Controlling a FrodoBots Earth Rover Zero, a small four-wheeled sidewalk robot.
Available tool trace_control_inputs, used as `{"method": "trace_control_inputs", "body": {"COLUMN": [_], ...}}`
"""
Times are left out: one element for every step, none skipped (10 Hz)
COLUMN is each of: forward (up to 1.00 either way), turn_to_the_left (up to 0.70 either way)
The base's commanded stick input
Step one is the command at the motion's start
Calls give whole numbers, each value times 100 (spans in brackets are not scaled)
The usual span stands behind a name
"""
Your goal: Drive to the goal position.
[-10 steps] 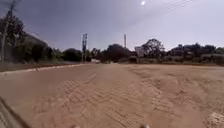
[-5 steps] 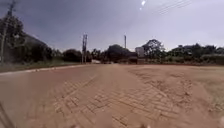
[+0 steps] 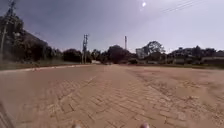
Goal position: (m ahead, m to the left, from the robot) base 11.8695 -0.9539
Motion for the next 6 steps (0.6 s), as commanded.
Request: {"method": "trace_control_inputs", "body": {"forward": [30,30,30,30,30,30], "turn_to_the_left": [0,0,0,0,0,0]}}
